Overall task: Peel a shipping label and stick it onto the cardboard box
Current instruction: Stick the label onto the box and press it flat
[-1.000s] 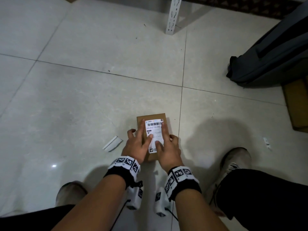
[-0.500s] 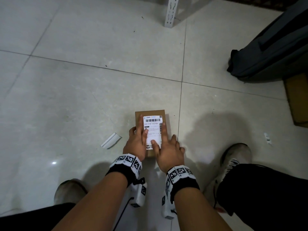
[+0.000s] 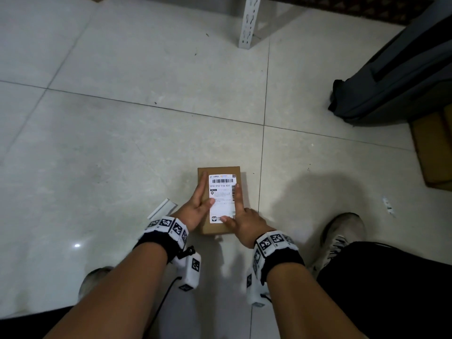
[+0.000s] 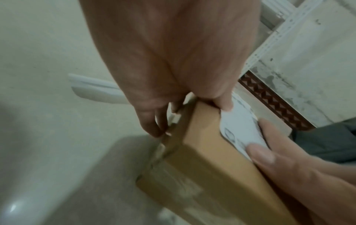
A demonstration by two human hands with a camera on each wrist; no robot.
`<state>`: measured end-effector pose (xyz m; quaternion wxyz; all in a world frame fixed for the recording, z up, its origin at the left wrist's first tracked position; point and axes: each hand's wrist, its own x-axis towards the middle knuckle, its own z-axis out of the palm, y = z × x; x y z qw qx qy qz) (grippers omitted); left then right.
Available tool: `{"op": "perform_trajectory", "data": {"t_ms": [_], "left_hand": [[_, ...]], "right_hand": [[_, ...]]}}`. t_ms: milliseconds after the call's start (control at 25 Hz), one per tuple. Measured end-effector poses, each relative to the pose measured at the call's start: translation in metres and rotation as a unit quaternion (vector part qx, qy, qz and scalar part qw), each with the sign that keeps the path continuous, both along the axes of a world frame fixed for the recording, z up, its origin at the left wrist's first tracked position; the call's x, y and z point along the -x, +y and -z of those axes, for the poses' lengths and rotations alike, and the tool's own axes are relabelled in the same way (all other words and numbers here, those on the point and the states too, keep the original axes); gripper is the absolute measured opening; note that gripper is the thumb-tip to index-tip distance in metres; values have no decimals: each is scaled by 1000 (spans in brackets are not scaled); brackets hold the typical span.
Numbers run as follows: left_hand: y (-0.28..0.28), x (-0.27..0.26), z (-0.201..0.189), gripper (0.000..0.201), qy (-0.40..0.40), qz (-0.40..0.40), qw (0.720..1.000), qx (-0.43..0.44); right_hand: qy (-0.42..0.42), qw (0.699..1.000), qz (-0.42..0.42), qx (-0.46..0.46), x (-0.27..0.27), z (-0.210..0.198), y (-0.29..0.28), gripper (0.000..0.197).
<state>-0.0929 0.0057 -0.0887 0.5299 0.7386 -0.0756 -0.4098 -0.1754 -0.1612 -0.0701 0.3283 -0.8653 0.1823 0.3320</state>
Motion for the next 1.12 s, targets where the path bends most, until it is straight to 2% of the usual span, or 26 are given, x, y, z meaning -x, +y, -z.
{"op": "perform_trajectory", "data": {"t_ms": [160,280,400,560,640,720,880,1120], "left_hand": [[15,-10,-5,114,46,32,998,9],[17,-9,-7,124,53,32,998,7],[16,-7,-10,131,54,35,998,14],[18,-5,-8,137,49,31,998,16],[19,-7,-8,135,41,40,998,13],[19,-8,-8,133,38,44,998,14],[17,-10,-9,136,35,63,997,7],[19,-9,-9,137,38,63,997,0]], "right_hand": [[6,989,10,-146,-6,-13,-21,95],[-13,970,71,-234,0,-10,-31,92],[-22,958,119,-260,4,-8,-32,92],[-22,954,191,-228,5,-25,-26,88],[-64,971,161,-164,3,-33,-24,94],[-99,985,96,-100,-5,-39,-25,104],[-46,998,-29,-44,-26,-39,-29,109],[-22,998,-52,37,-37,-44,-34,122]]}}
